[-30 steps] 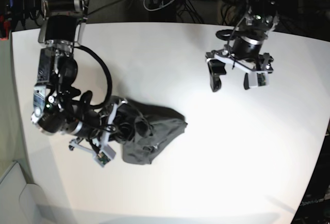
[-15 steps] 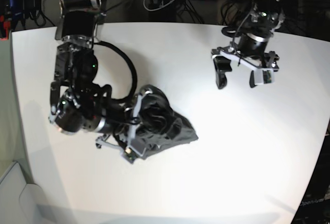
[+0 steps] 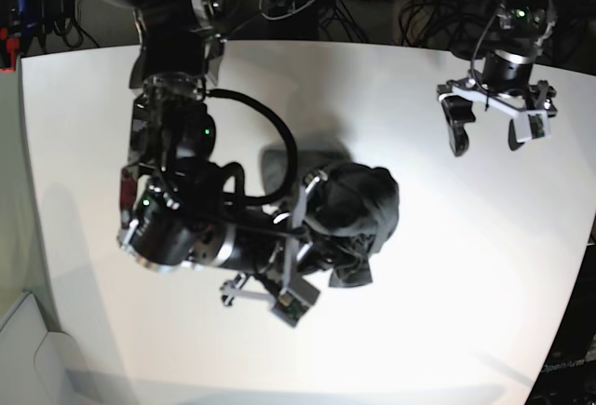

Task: Layout the t-shirt on the table in an organized manner, then fold the t-shirt properly
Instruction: 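Swing the grey shirt bundle with the right gripper and lay it down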

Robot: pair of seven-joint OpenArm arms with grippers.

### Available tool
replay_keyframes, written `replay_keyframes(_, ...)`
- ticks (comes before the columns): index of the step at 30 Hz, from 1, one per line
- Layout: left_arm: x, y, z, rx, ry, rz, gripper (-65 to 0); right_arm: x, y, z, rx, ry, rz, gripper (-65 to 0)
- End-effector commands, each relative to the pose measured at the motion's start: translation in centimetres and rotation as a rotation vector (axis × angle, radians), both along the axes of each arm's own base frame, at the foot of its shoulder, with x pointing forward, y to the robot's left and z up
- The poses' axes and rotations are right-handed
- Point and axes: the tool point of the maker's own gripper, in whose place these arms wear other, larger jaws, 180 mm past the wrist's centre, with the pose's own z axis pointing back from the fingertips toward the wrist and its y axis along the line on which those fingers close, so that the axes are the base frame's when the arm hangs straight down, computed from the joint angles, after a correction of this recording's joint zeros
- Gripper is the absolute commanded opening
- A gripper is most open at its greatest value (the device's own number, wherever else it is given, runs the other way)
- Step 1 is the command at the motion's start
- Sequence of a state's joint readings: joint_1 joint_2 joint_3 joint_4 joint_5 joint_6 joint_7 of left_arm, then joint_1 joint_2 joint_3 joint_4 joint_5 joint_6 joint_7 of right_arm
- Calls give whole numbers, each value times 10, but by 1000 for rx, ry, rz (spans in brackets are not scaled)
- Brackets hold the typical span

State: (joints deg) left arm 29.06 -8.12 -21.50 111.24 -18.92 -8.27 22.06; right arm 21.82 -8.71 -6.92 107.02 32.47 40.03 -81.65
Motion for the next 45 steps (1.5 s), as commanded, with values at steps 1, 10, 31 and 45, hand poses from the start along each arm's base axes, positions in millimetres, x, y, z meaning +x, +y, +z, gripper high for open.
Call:
replay_keyframes(1,3,0,12,6,-46,-5,-93,10,-4,23,55,-59,-23,-650)
replay_keyframes(10,18,-19,19,-40,-90,-26,-93,15,-110,-30,0,50,-282,-650)
replay_keyframes(31,63,-138,-2,-184,-76,-311,-92,-2,-104,-68,6,146,-256,-650)
replay_keyframes(45,30,-94,7,-89,-63,-270,-92,17,1,13,43,-15,-7,-650)
